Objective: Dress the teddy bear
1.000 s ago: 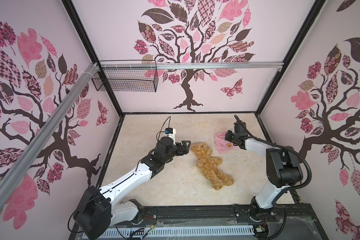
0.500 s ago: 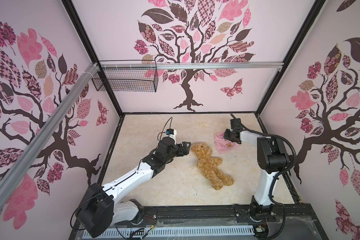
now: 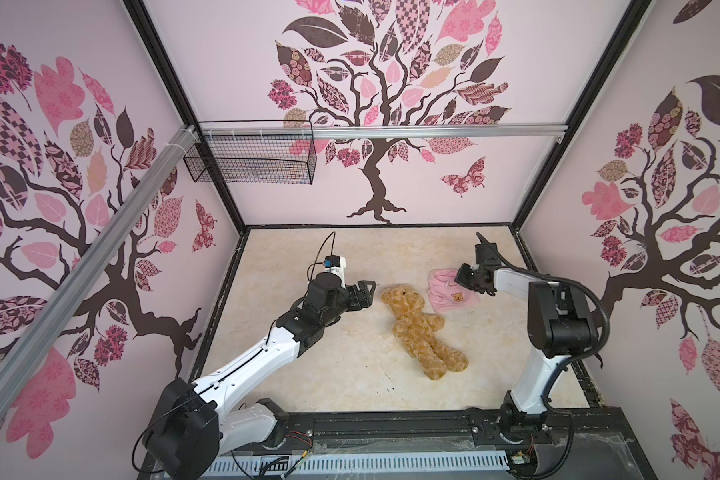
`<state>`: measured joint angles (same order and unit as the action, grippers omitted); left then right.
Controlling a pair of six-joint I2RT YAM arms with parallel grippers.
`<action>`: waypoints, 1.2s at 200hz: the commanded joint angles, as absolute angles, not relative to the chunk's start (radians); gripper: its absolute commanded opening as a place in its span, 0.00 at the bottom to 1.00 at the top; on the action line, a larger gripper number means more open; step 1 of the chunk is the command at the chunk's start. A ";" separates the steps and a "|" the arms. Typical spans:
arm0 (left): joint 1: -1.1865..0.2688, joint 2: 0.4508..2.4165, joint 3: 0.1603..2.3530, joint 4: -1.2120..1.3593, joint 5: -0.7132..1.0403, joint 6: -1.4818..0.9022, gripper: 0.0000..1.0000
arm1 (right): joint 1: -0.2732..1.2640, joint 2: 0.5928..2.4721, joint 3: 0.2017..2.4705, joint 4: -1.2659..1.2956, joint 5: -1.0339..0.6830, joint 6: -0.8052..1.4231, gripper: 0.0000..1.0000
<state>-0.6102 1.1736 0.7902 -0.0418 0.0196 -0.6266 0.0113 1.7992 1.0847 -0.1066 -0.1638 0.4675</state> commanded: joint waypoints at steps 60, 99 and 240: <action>-0.745 1.059 0.897 -0.147 0.194 0.024 0.77 | 0.092 1.340 0.934 -0.046 -0.509 0.604 0.00; -0.756 1.145 1.010 -0.195 0.309 0.142 0.66 | 0.181 1.243 0.925 0.002 -0.597 0.697 0.00; -0.769 1.475 1.240 -0.081 0.356 0.150 0.56 | 0.334 1.134 0.921 0.172 -0.670 0.905 0.00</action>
<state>-0.7658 1.4590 1.1656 -0.1135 0.3744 0.1314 0.3202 1.1732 0.9211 0.1333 -0.6487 0.8799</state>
